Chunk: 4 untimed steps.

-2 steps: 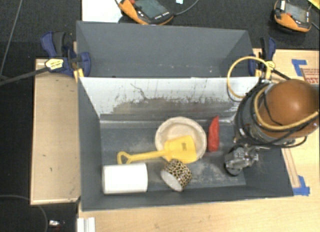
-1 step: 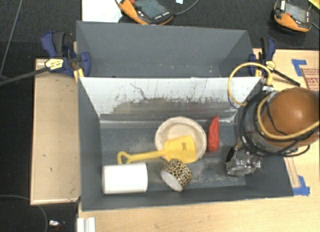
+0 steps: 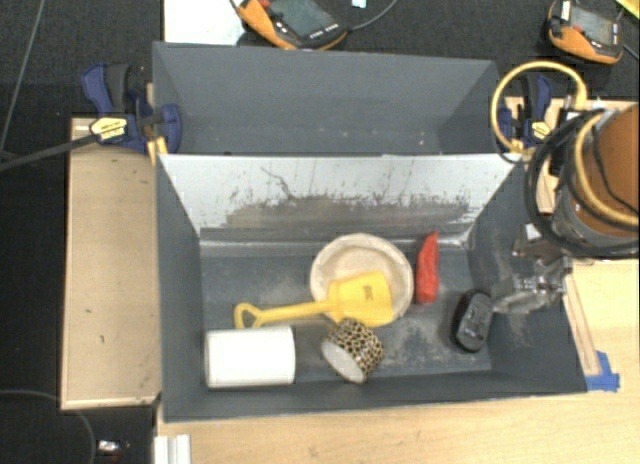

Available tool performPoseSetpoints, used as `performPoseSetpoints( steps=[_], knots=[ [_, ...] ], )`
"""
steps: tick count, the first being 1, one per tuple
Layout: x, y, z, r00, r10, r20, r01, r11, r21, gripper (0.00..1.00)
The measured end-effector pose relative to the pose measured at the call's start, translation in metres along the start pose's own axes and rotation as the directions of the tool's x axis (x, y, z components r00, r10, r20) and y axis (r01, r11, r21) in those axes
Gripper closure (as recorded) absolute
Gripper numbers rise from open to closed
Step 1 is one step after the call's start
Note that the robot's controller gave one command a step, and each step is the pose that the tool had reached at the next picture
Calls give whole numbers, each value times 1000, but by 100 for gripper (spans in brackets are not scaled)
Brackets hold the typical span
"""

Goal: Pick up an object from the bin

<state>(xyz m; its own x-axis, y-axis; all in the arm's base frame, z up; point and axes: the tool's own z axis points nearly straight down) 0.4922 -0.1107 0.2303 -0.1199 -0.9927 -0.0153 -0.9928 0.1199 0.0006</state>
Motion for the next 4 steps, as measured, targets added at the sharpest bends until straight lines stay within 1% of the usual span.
performPoseSetpoints(
  steps=[1,2,3,4],
  knots=[
    [0,3,69,996,-87,-2,87,996,2,100],
    [0,5,100,994,-109,0,109,994,-2,100],
    [16,-3,122,935,-355,1,355,935,0,100],
    [11,-1,136,935,-355,0,355,935,1,100]
  ],
)
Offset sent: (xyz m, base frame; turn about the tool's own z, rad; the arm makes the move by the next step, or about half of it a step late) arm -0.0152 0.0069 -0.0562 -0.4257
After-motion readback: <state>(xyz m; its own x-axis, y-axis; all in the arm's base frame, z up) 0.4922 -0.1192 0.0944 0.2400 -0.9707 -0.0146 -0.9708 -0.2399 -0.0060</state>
